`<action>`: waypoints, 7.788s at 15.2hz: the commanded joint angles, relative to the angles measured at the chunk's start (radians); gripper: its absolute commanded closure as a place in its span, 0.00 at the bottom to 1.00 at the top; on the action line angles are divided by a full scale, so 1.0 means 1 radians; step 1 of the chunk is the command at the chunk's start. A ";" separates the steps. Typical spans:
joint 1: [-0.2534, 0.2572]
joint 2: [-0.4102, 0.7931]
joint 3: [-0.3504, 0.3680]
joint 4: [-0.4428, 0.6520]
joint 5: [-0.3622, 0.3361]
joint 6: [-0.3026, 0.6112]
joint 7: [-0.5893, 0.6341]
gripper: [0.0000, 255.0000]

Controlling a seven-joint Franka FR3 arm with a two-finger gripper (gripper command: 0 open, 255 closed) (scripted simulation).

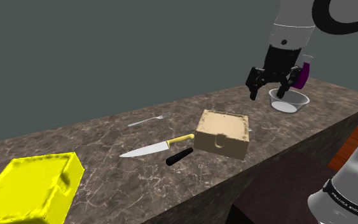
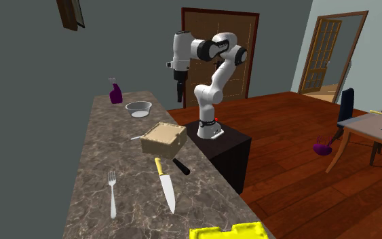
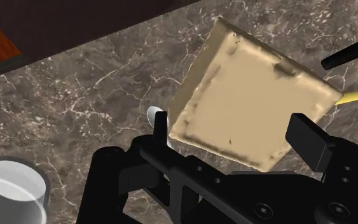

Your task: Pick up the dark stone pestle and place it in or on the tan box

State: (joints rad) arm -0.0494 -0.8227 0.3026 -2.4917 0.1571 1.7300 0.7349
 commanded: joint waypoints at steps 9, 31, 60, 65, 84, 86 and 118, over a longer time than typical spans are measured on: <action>-0.087 0.226 0.312 0.033 0.140 0.193 0.506 0.00; -0.170 1.212 0.580 0.444 -0.506 0.490 1.701 0.00; -0.197 1.167 0.611 0.456 -0.461 0.448 1.673 1.00; -0.222 1.122 0.639 0.479 -0.414 0.396 1.643 1.00; -0.282 0.985 0.697 0.621 -0.276 0.177 1.554 1.00; -0.318 0.935 0.700 0.588 -0.234 0.184 1.508 1.00; -0.448 0.533 0.441 0.089 0.072 0.389 0.939 1.00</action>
State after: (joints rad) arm -0.4973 -0.2903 0.7434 -2.4010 0.2290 2.1169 1.6737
